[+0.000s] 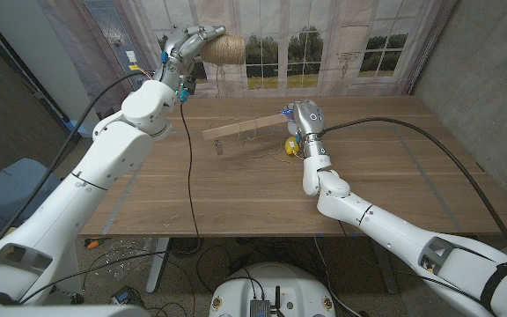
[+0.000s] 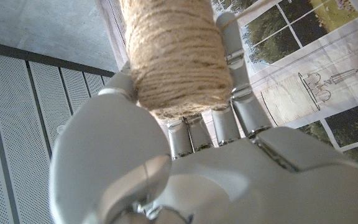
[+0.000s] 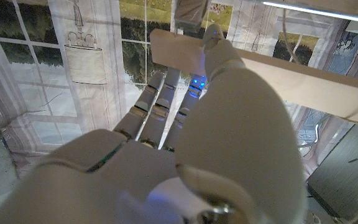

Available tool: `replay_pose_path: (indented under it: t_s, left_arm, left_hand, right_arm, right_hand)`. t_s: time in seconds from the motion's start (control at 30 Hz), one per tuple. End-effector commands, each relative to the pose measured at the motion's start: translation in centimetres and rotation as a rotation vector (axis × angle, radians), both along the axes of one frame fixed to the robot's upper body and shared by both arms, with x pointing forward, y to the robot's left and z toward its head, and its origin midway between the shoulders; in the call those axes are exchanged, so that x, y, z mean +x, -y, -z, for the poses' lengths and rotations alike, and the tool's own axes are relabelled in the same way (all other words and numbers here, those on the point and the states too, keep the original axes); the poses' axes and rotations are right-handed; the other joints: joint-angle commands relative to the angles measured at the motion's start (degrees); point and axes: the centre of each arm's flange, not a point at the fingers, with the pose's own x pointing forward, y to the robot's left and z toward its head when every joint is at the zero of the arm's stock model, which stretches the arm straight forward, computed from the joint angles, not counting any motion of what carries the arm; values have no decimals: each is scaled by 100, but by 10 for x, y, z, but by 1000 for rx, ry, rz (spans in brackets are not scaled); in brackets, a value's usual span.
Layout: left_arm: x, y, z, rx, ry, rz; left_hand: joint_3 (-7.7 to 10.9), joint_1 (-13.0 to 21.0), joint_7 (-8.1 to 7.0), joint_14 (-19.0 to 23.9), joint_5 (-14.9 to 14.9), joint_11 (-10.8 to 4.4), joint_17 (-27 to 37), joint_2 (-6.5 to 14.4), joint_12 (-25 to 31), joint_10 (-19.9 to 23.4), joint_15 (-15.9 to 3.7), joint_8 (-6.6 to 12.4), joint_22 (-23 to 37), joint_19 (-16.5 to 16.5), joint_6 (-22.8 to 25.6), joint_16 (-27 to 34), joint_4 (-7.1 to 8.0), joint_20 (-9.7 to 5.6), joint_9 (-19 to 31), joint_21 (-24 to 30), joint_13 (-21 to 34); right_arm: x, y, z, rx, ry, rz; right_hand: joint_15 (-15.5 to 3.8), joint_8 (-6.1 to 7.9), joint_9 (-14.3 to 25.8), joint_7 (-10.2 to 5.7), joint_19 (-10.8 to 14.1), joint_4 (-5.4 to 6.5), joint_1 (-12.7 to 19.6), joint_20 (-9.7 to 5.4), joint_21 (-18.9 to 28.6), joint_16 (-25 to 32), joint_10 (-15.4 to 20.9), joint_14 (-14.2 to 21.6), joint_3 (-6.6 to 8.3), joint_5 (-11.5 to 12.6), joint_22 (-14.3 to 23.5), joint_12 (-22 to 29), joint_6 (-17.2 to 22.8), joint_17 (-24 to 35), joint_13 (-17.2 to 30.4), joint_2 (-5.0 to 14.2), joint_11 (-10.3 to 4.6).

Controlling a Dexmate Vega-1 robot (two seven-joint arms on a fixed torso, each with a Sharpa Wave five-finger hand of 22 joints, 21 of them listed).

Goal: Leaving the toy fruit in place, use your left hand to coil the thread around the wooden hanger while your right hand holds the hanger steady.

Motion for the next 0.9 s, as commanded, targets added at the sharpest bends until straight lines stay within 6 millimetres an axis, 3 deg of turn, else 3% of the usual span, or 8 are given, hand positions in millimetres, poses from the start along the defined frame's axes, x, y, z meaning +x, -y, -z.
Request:
replay_pose_path:
  t_s: [0.03,0.5,0.9]
  left_arm:
    - [-8,2,6,31,11,-12]
    - [-14,-12,28,111,-9,-156]
    - [-15,-19,44,223,-46,-165]
  left_hand:
    - [382,814,17,1311,0,-130,9,864,168,127,-1535,-18,30,-262,59,-9,-340,-513,6,36,1060]
    - [370,785,-69,1266,-3,-195,24,848,150,166,-1523,-18,33,-353,97,-40,-331,-481,-5,23,1025]
    - [363,769,-84,1245,-4,-197,22,849,154,144,-1516,-32,34,-400,91,-61,-325,-447,-22,22,1067]
  right_arm:
    - [-7,-1,-8,-22,-128,65]
    - [-25,11,-13,-39,-238,164]
    - [-55,34,4,-66,-337,256]
  right_hand:
    - [-1186,26,8,19,-16,20,144,30,1,8,580,427,49,28,9,441,54,19,570,438,-178]
    - [-1182,17,4,27,-85,34,109,64,-25,-1,550,412,53,10,7,437,40,53,605,433,-173]
    - [-1192,2,6,-6,-139,40,96,89,-47,-10,495,395,53,-3,5,423,8,67,637,452,-175]
